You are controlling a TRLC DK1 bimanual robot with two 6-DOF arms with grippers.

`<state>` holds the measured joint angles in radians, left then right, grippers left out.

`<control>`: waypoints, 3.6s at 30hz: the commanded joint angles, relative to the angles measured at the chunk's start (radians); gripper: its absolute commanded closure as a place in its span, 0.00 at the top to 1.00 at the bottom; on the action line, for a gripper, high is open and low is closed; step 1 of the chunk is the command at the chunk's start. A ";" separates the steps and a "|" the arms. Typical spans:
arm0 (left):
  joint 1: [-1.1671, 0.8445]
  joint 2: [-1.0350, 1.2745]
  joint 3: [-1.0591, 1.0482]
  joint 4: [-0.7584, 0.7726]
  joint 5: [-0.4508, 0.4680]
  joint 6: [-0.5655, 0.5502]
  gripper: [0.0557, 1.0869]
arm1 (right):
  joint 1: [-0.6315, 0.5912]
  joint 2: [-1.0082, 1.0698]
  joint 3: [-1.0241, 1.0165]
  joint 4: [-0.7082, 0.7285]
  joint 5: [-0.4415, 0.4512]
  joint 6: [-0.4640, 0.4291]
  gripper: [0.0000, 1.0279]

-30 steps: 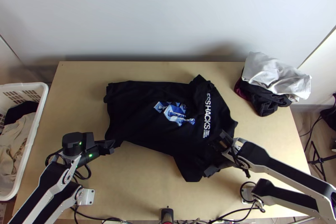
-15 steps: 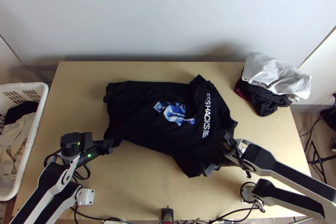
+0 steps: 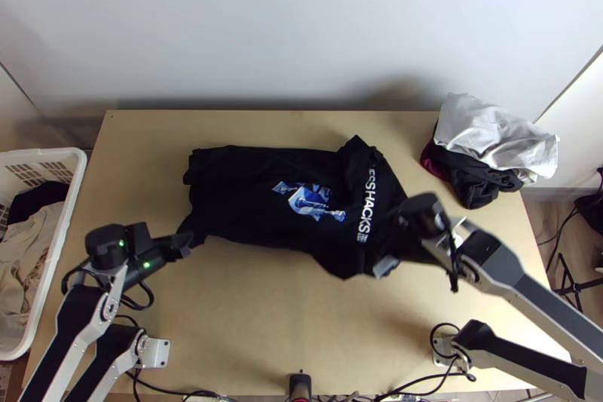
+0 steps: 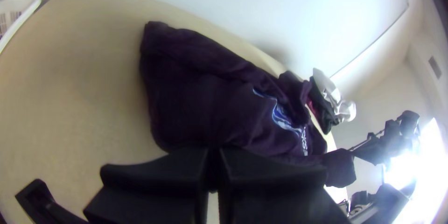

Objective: Fold the t-shirt

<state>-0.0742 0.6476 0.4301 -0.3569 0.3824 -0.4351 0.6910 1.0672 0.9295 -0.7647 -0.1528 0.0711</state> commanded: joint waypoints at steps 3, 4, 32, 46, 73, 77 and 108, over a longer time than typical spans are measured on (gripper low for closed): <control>0.129 0.095 0.116 0.038 0.058 -0.063 0.03 | -0.159 0.114 0.219 0.018 -0.001 -0.070 0.03; 0.131 0.106 0.131 0.039 0.058 -0.070 0.03 | -0.171 0.129 0.238 0.021 -0.002 -0.073 0.03; 0.235 1.047 0.592 0.260 0.076 -0.134 0.03 | -0.337 0.665 0.408 0.390 -0.004 -0.119 0.03; 0.221 1.126 0.642 0.173 0.078 -0.099 0.03 | -0.355 0.823 0.411 0.390 -0.002 -0.159 0.03; 0.364 0.978 0.667 -0.094 0.274 -0.060 0.95 | -0.450 0.462 0.512 0.143 -0.031 -0.053 0.97; 0.407 0.942 0.650 -0.134 0.293 0.032 0.95 | -0.438 0.332 0.508 0.065 -0.036 -0.050 0.97; 0.229 1.337 0.851 -0.073 0.389 0.078 0.95 | -0.285 0.249 0.870 -0.315 0.001 0.114 0.96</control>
<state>0.2073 1.9152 1.2346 -0.4496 0.7460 -0.3000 0.4004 1.3197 1.7638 -1.0439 -0.1635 0.1646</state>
